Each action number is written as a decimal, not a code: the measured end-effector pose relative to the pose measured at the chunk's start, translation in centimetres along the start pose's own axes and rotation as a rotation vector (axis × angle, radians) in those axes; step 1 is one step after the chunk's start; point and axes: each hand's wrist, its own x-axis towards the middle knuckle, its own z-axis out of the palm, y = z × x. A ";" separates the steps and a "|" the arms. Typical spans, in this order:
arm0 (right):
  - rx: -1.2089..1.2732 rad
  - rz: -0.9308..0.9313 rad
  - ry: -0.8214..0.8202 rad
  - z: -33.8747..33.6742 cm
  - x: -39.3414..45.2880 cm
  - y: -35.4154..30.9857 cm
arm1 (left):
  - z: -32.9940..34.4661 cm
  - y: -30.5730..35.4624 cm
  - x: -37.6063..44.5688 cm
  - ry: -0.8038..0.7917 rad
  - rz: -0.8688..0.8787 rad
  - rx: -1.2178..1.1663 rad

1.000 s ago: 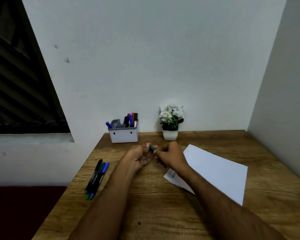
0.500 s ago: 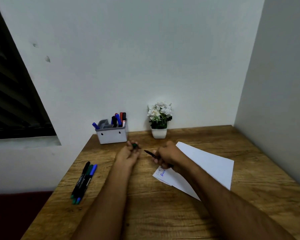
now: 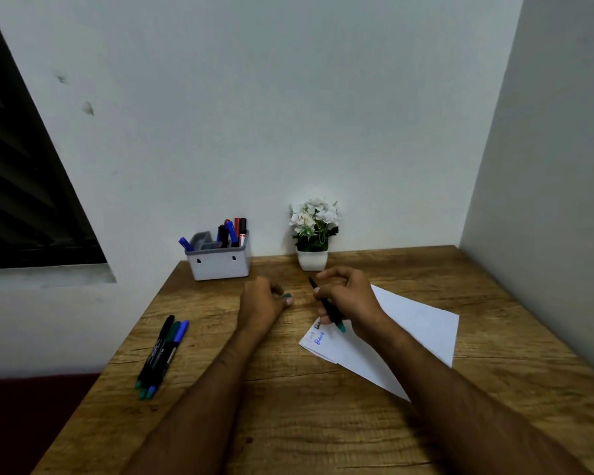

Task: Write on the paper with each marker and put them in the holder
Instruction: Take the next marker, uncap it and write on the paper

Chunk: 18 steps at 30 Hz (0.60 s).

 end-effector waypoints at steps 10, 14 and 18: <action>0.270 -0.069 -0.131 -2.7 0.3 1.1 | -0.9 0.8 -2.1 0.057 0.310 0.089; 0.125 -0.110 -0.069 -3.7 -0.1 1.8 | -1.3 1.0 -3.7 -0.162 0.524 0.080; -0.033 -0.203 -0.035 -4.1 -0.6 2.7 | -1.1 0.5 -4.7 -0.341 0.571 0.067</action>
